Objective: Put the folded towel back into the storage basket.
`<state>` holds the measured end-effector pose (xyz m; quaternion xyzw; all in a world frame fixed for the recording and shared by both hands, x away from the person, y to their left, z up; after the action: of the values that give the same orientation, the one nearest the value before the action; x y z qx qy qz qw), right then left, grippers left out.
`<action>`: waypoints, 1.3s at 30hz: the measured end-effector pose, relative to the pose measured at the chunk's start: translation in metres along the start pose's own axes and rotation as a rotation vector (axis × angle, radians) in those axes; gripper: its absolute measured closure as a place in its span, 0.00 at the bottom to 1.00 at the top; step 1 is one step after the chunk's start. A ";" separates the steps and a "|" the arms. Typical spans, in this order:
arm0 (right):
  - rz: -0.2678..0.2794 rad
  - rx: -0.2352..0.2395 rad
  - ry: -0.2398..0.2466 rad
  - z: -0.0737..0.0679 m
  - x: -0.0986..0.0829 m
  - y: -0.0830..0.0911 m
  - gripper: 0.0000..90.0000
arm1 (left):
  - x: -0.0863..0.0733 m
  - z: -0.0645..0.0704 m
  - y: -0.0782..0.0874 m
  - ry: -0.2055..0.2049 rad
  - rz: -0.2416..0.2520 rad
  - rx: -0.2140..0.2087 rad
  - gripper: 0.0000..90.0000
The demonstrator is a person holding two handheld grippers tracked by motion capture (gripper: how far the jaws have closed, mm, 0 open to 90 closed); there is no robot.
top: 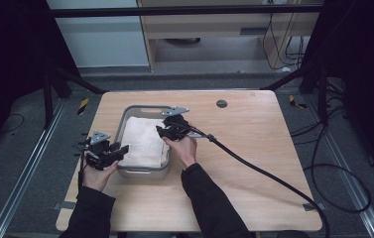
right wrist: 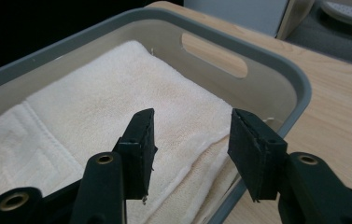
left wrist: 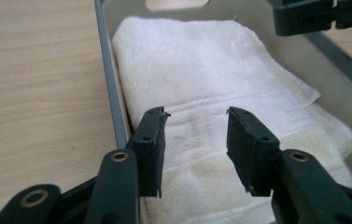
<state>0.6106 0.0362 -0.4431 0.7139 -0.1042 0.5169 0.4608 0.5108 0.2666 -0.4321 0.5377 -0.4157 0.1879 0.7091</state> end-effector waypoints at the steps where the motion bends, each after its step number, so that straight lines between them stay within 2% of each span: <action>1: 0.000 0.000 0.000 0.000 0.000 0.000 0.57 | 0.000 0.000 0.000 0.000 0.000 0.000 0.63; 3: 0.017 -0.001 0.005 0.000 0.004 0.007 0.55 | 0.003 0.002 0.006 -0.002 0.025 -0.015 0.62; 7: 0.048 0.000 0.006 0.001 0.008 0.020 0.53 | 0.005 0.004 0.010 -0.005 0.040 -0.021 0.61; 12: 0.093 -0.001 0.000 0.009 0.011 0.042 0.45 | 0.007 0.010 0.019 -0.008 0.080 -0.042 0.59; 13: 0.093 -0.001 0.000 0.009 0.011 0.042 0.45 | 0.007 0.010 0.019 -0.008 0.080 -0.042 0.58; 18: 0.113 0.007 -0.021 0.021 0.006 0.072 0.32 | 0.006 0.019 0.023 -0.027 0.106 -0.053 0.55; 26: 0.136 -0.004 -0.046 0.043 -0.018 0.111 0.25 | 0.000 0.033 0.019 -0.057 0.119 -0.056 0.47; 28: 0.140 -0.004 -0.053 0.046 -0.021 0.116 0.25 | -0.002 0.035 0.019 -0.064 0.121 -0.059 0.46; 29: 0.144 0.001 -0.065 0.053 -0.031 0.127 0.23 | -0.003 0.036 0.018 -0.068 0.121 -0.061 0.44; 33: 0.145 -0.007 -0.064 0.062 -0.044 0.141 0.21 | -0.009 0.041 0.019 -0.083 0.127 -0.072 0.43; 34: 0.146 -0.015 -0.065 0.068 -0.056 0.152 0.20 | -0.011 0.042 0.020 -0.089 0.126 -0.075 0.41; 38: 0.148 -0.023 -0.064 0.080 -0.077 0.170 0.19 | -0.017 0.042 0.024 -0.097 0.129 -0.077 0.38; 39: 0.148 -0.023 -0.064 0.080 -0.077 0.170 0.19 | -0.017 0.042 0.024 -0.097 0.129 -0.077 0.38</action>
<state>0.5212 -0.1441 -0.4164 0.7151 -0.1771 0.5253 0.4258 0.4674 0.2390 -0.4275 0.4904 -0.4902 0.1907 0.6949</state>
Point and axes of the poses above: each handheld gripper's, and its own axes: y roughly backward along the jaws, x roughly out of its top, z roughly to its right, the point moved 2 cm from there along -y, roughly forward along the jaws, and after that the axes turned 2 degrees about -z, right-handed, at the moved point
